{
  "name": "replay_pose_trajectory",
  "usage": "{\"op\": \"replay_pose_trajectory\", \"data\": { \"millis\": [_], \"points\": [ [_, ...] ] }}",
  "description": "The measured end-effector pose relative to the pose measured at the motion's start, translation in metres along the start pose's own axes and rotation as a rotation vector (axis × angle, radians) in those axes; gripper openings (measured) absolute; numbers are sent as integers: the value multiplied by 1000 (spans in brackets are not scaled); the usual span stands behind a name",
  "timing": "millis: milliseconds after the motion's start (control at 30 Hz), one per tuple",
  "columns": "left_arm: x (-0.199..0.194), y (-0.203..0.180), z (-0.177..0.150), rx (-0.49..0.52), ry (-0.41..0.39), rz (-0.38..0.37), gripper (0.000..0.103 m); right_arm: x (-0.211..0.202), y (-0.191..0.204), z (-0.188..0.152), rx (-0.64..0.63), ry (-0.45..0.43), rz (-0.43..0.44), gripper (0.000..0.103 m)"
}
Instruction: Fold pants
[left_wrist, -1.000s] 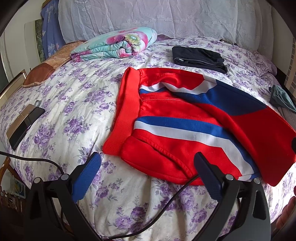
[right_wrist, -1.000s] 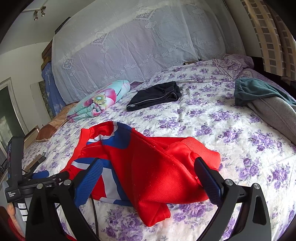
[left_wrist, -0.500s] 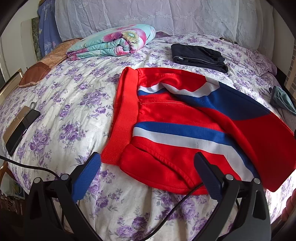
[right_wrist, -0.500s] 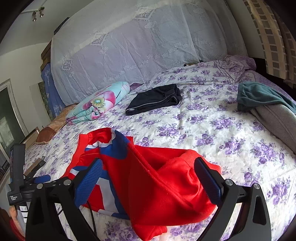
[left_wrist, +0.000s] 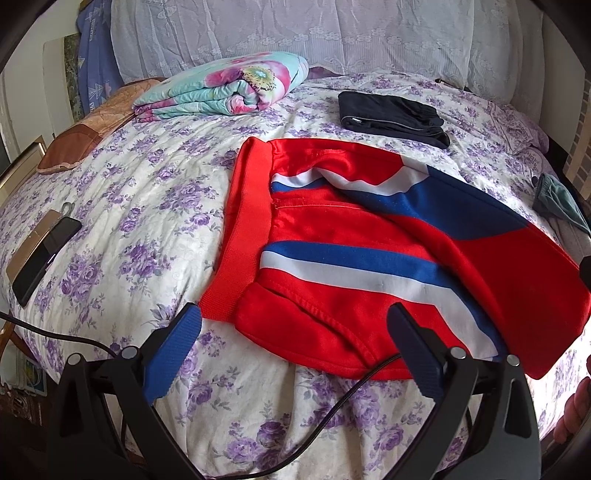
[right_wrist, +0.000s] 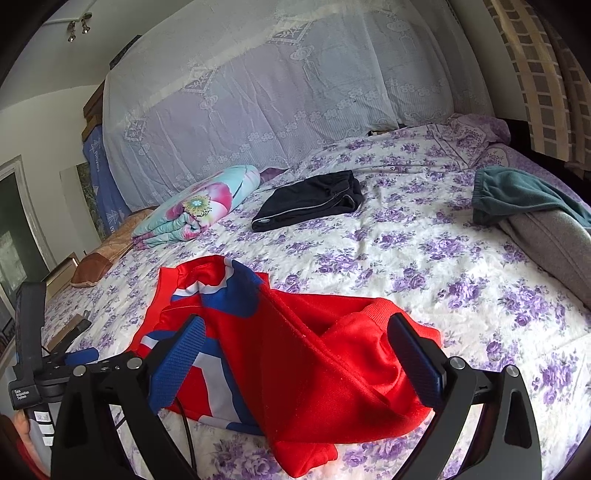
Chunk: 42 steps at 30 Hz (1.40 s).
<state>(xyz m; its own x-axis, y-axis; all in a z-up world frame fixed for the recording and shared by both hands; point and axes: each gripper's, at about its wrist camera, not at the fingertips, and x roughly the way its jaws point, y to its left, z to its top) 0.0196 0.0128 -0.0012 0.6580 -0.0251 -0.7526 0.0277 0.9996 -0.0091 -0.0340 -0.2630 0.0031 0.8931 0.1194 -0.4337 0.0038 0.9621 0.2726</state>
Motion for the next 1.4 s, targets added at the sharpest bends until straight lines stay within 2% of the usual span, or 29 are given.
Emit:
{"op": "replay_pose_trajectory", "data": {
  "millis": [1400],
  "points": [
    [-2,-1,-1,-14,-6,-13,98,-4,1,-3,6,2,1,99]
  ]
}}
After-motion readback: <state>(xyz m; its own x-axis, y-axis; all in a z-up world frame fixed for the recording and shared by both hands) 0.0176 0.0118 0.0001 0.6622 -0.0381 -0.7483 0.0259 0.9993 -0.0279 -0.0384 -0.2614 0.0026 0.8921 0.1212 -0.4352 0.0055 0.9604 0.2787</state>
